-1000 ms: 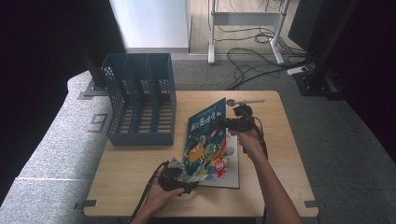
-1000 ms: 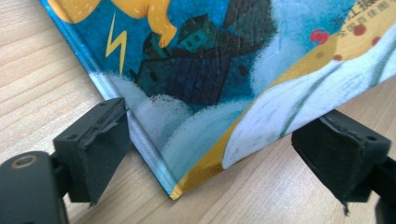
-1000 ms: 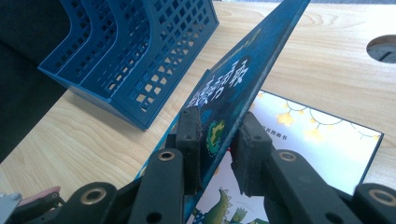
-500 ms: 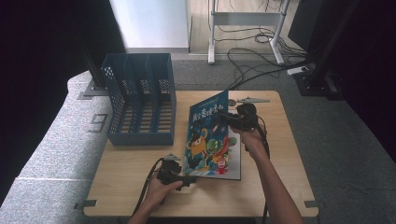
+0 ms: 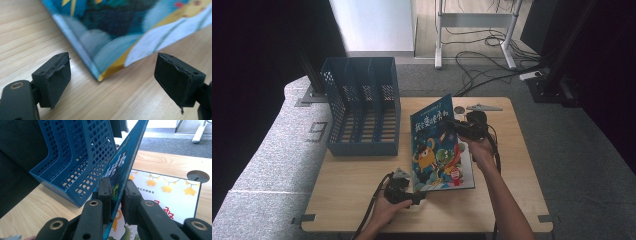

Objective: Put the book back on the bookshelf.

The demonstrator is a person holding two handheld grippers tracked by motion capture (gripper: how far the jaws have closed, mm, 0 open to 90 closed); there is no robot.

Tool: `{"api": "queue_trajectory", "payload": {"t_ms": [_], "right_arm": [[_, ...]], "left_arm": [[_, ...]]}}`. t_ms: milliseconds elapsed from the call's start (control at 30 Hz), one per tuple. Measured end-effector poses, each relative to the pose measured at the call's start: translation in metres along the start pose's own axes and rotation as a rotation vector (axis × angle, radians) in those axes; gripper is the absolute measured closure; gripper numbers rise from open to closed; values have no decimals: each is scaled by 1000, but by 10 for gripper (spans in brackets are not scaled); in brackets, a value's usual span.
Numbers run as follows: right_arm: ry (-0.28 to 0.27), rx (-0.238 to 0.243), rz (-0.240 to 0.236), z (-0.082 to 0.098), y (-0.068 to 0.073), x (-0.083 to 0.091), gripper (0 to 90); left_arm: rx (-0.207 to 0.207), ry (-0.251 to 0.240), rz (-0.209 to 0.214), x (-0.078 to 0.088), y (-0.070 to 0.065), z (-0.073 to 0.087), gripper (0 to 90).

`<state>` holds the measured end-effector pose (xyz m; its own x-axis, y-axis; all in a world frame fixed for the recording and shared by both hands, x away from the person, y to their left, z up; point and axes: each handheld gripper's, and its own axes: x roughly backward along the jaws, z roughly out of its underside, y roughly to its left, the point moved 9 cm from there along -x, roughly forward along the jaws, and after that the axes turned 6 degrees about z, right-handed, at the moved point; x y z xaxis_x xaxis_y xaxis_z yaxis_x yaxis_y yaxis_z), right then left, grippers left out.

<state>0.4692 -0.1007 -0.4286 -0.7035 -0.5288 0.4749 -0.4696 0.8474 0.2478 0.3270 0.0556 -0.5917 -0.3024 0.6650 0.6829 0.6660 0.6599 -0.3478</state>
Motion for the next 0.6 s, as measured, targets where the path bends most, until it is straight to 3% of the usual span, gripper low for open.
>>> {"api": "queue_trajectory", "payload": {"t_ms": [133,233,467,600], "right_arm": [[-2,-16,-4,1,-1,0,788],[-3,-13,-5,1,-1,0,788],[1,-6,-3,0,0,0,788],[1,3,-1,0,2,1,788]], "left_arm": [[-40,-7,-49,-6,-6,-3,121],[-30,-15,-70,-10,-3,-5,127],[-17,-4,-69,-14,0,-5,115],[12,-2,-49,-16,0,-4,105]]}}
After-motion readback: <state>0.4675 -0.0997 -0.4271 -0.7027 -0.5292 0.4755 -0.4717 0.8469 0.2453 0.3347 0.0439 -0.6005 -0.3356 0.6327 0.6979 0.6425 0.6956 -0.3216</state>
